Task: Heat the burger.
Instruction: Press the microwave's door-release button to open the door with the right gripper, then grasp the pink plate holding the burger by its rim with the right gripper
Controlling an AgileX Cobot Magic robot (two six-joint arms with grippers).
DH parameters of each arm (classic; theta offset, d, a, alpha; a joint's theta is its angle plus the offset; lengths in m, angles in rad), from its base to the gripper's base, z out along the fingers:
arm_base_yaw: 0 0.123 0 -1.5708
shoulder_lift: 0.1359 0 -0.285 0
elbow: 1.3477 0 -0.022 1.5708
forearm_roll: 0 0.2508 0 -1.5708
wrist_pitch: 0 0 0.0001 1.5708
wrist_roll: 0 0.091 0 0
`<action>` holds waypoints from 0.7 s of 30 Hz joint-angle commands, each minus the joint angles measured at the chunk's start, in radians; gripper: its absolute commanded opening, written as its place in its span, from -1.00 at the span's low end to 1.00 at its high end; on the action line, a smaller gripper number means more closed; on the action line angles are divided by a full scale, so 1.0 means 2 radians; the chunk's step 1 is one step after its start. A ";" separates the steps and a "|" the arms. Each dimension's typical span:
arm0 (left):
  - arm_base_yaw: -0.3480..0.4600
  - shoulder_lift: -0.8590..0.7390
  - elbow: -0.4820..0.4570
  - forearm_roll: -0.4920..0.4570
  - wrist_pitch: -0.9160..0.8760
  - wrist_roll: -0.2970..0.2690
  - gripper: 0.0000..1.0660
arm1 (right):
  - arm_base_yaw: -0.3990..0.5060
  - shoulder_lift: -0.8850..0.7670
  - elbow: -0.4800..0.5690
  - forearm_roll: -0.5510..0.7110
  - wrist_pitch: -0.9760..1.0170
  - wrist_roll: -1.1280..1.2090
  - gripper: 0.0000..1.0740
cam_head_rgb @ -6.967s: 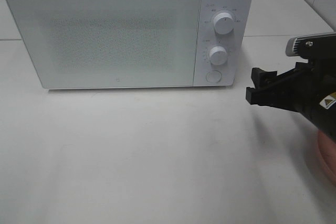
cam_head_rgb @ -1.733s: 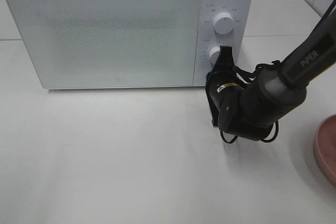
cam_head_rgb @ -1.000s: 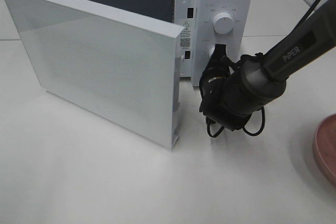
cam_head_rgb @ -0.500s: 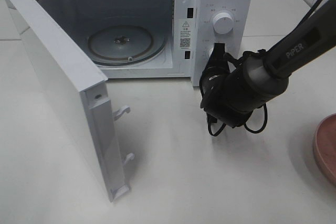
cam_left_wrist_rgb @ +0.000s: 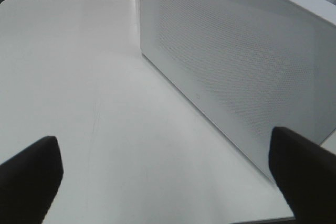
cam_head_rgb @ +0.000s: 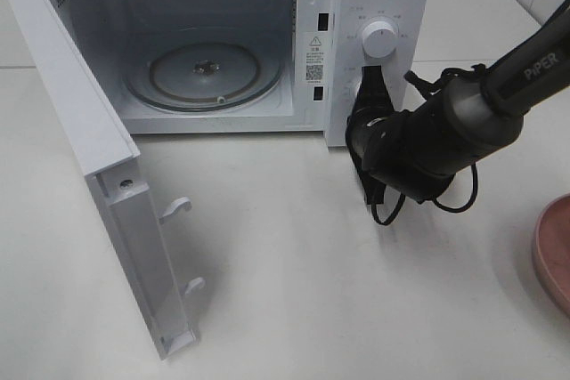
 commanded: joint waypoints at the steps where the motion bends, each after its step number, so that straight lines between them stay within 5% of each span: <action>1: -0.001 -0.008 0.000 -0.001 -0.003 -0.002 0.87 | 0.000 -0.033 0.012 -0.033 0.009 -0.045 -1.00; 21: -0.001 -0.008 0.000 -0.001 -0.003 -0.002 0.87 | -0.002 -0.148 0.111 -0.029 0.123 -0.252 -1.00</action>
